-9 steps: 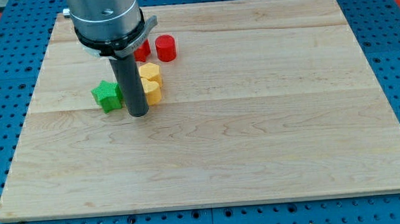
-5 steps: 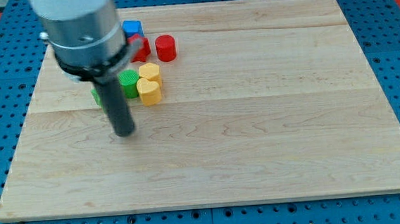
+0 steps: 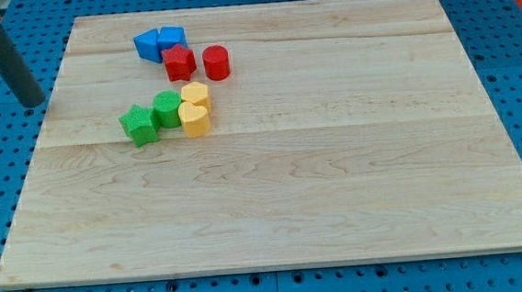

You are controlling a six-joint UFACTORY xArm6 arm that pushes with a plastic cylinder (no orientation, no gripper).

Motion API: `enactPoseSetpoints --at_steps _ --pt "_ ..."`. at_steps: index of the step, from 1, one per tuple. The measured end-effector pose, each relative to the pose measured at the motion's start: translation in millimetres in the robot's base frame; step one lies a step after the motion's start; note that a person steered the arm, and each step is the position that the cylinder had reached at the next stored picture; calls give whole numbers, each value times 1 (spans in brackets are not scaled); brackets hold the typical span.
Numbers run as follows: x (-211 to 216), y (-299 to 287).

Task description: Push blue triangle along with blue cube a bit right

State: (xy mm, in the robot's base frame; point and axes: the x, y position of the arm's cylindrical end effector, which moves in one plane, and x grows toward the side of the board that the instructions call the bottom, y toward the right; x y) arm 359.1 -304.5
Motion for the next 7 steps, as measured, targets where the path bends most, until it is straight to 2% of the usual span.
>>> enactPoseSetpoints --at_steps 2,3,4,5,7 --pt "-48 0" --pt "-68 48" --pt "-75 129" --pt "-75 170" --pt "-91 212"
